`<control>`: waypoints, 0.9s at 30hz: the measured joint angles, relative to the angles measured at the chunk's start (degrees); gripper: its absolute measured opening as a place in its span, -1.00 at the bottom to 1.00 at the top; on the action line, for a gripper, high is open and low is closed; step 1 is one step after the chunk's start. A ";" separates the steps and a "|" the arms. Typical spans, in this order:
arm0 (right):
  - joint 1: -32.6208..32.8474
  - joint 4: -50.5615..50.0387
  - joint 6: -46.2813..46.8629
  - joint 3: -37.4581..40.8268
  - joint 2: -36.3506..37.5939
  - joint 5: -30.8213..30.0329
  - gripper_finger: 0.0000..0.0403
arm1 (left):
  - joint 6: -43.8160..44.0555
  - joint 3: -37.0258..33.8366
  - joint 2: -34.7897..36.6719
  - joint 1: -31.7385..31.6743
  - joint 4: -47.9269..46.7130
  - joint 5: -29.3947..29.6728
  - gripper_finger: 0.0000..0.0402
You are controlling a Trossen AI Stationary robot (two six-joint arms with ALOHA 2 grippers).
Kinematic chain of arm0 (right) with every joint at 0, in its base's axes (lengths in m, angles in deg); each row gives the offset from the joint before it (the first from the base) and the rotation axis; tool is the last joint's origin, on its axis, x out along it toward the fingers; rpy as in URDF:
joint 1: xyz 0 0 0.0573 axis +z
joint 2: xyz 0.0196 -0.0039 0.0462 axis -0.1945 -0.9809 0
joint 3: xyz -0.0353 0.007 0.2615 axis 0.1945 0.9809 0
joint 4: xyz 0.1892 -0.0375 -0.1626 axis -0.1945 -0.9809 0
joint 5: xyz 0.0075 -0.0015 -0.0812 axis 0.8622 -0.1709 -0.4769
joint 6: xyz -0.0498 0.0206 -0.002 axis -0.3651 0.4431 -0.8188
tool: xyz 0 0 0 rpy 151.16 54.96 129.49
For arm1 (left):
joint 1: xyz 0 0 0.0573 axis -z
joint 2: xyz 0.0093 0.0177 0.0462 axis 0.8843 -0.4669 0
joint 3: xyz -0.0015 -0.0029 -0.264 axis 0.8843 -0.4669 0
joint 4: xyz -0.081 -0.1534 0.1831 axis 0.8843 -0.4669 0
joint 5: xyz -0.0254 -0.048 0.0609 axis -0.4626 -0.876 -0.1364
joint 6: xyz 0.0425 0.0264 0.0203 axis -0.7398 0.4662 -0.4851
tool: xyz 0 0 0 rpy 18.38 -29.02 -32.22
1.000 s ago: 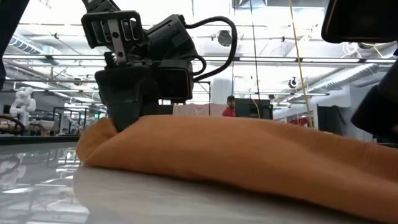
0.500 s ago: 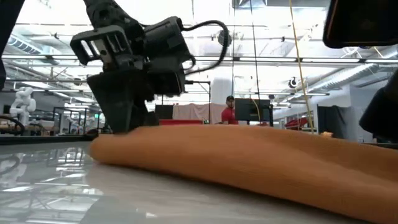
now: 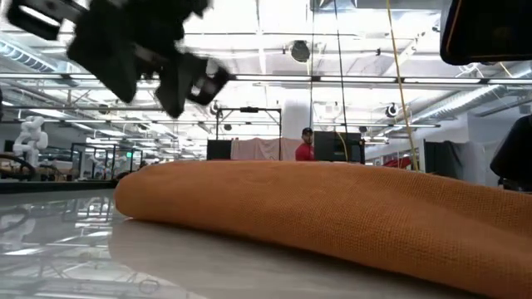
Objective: Roll towel
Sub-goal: Roll the orange towel
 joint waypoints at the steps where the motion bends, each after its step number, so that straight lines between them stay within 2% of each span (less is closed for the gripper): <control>1: 0.00 0.00 0.00 0.00 0.00 0.01 -0.98 | -1.79 0.00 -0.04 1.47 1.74 0.85 -0.10; 8: 0.00 0.07 0.42 0.02 0.00 -0.01 -0.98 | -7.72 0.00 -3.90 6.86 6.60 5.20 -0.10; 13: 0.02 0.11 0.98 0.04 0.00 -0.12 -0.98 | -9.13 0.00 -7.66 8.36 8.36 13.04 -0.10; 20: 0.04 0.13 1.07 0.04 0.00 -0.14 -0.98 | -9.73 0.09 -11.15 8.87 11.42 13.67 -0.09; 23: 0.04 0.13 1.17 0.04 0.01 -0.14 -0.98 | -8.33 0.09 -12.64 8.83 11.59 12.35 0.02; 27: 0.04 0.13 1.44 0.04 0.00 -0.14 -0.98 | -5.01 0.12 -14.24 8.83 12.10 12.71 0.28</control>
